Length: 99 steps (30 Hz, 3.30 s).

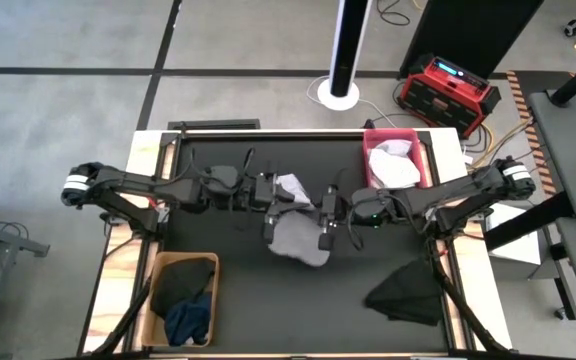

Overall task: Sort towels by color in basket
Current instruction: Put the gray microfiber towel into the pink bin

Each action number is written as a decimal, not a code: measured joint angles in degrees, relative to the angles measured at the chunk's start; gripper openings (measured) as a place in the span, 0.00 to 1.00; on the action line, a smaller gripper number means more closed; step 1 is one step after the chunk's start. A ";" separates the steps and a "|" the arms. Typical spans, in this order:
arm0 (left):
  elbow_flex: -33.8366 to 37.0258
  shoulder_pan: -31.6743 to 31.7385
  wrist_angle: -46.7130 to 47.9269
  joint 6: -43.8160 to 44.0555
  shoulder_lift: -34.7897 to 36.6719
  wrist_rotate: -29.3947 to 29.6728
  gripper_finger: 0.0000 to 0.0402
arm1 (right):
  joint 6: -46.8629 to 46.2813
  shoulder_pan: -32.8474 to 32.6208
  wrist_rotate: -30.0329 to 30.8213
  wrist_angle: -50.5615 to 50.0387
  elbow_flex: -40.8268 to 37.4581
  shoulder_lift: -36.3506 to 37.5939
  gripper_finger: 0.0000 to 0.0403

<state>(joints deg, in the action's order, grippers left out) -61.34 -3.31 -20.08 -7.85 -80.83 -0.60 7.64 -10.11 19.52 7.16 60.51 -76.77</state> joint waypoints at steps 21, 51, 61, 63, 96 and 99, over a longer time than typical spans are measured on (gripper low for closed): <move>-9.14 0.66 27.21 -3.66 1.98 9.07 0.75 | -2.70 -0.32 4.61 -8.29 -0.29 4.26 0.02; 9.64 -0.38 1.00 5.42 -2.02 2.51 0.35 | -3.77 -3.74 13.02 6.86 -2.83 4.55 0.02; 9.64 -0.55 -0.90 3.31 -1.13 -3.60 0.02 | -8.22 -3.52 17.89 1.91 -2.95 4.91 0.03; 9.64 -0.52 -0.88 3.31 -0.83 -4.55 0.02 | -10.21 -3.36 17.97 -0.82 -2.93 5.62 0.06; 9.77 1.25 7.96 12.01 2.04 5.53 0.02 | -0.85 -7.73 15.70 -18.58 -2.90 7.71 0.80; 9.77 1.25 7.57 12.55 2.02 5.51 0.02 | 1.01 -7.15 16.84 -16.63 -2.93 4.75 0.81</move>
<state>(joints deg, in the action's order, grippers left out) -51.57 -2.07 -12.51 4.69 -78.81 4.91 8.65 -17.26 36.36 -9.47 57.58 -72.02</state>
